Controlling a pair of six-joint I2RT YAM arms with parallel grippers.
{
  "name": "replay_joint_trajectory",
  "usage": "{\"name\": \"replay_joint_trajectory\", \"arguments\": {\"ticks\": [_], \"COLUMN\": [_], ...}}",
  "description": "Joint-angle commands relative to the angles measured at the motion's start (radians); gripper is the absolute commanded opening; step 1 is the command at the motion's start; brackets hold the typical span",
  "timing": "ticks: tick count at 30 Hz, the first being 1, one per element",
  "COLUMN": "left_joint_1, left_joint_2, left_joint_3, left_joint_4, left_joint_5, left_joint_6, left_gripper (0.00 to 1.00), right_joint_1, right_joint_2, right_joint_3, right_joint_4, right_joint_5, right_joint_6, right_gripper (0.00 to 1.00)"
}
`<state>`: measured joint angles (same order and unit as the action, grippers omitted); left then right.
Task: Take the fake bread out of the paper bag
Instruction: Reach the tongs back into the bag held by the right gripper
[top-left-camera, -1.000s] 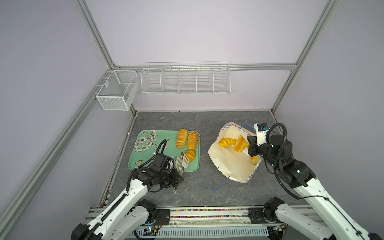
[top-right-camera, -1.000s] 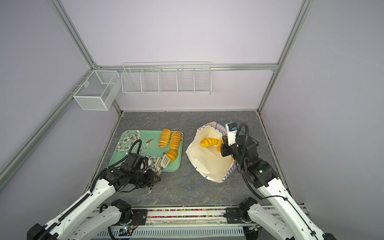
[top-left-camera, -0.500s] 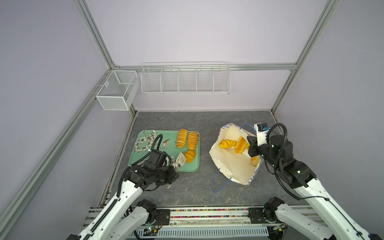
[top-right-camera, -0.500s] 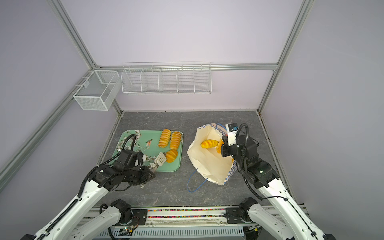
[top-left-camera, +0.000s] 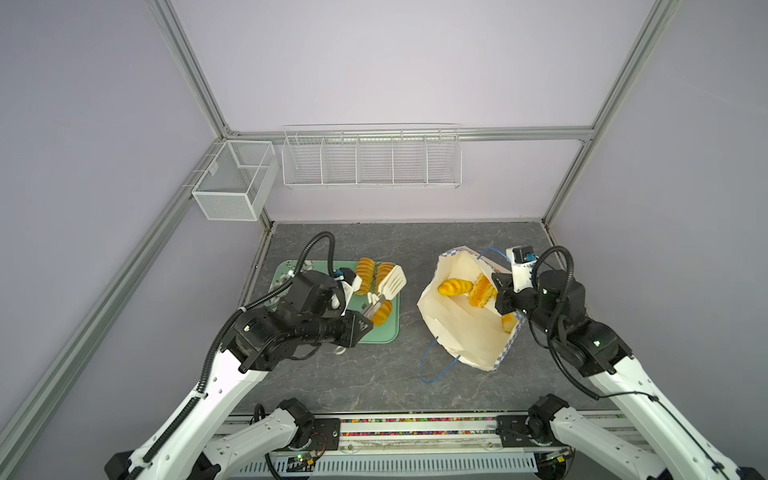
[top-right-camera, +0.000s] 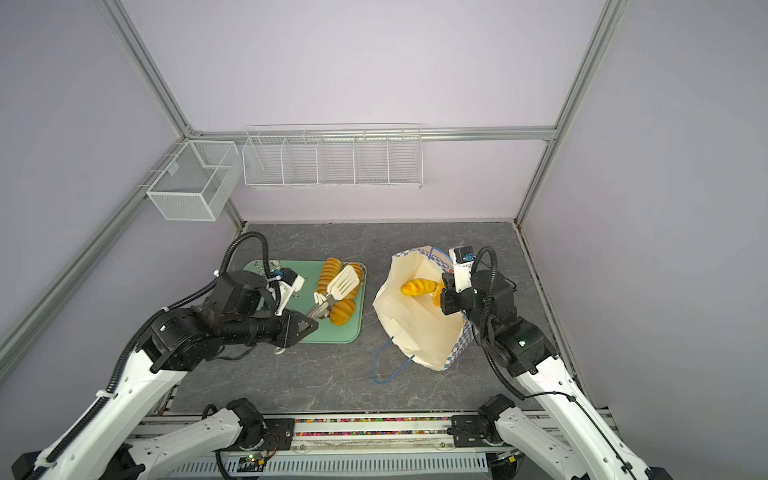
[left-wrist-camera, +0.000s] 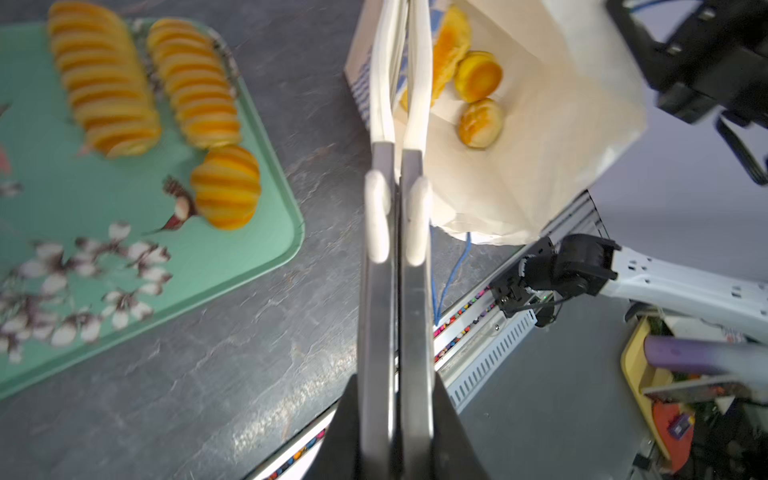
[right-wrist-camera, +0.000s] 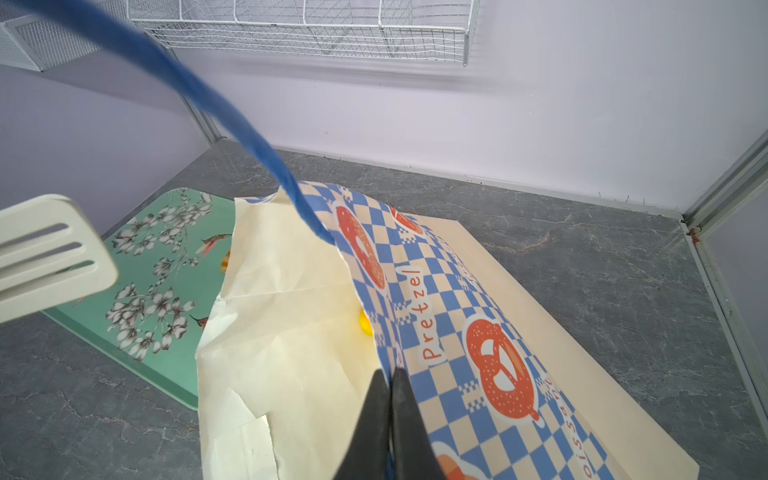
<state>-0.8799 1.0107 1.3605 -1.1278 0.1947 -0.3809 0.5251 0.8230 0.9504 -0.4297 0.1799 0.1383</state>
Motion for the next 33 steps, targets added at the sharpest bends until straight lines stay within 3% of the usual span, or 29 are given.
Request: {"name": "replay_joint_trajectory", "arguments": {"ticks": [1, 4, 12, 22, 28, 33], "left_joint_1": [-0.174, -0.250, -0.261, -0.260, -0.259, -0.261], "left_joint_2": [0.109, 0.217, 0.411, 0.707, 0.794, 0.786], "left_joint_3": [0.086, 0.122, 0.082, 0.195, 0.253, 0.219], "left_joint_4": [-0.004, 0.005, 0.232, 0.381, 0.299, 0.365], "left_joint_5": [-0.173, -0.227, -0.157, -0.155, -0.240, -0.193], "left_joint_6": [0.110, 0.135, 0.074, 0.001, -0.023, -0.002], "left_gripper": [0.11, 0.12, 0.20, 0.25, 0.30, 0.31], "right_joint_1": [-0.002, -0.003, -0.002, -0.002, -0.002, -0.002], "right_joint_2": [0.002, -0.006, -0.040, -0.042, -0.062, -0.062], "right_joint_3": [0.027, 0.019, 0.011, -0.010, -0.028, -0.038], "right_joint_4": [0.022, 0.030, 0.064, 0.103, 0.106, 0.108], "right_joint_5": [-0.025, -0.043, -0.106, -0.204, -0.201, -0.201], "right_joint_6": [0.016, 0.006, -0.017, -0.044, -0.035, -0.033], "right_gripper": [0.07, 0.07, 0.07, 0.07, 0.07, 0.07]}}
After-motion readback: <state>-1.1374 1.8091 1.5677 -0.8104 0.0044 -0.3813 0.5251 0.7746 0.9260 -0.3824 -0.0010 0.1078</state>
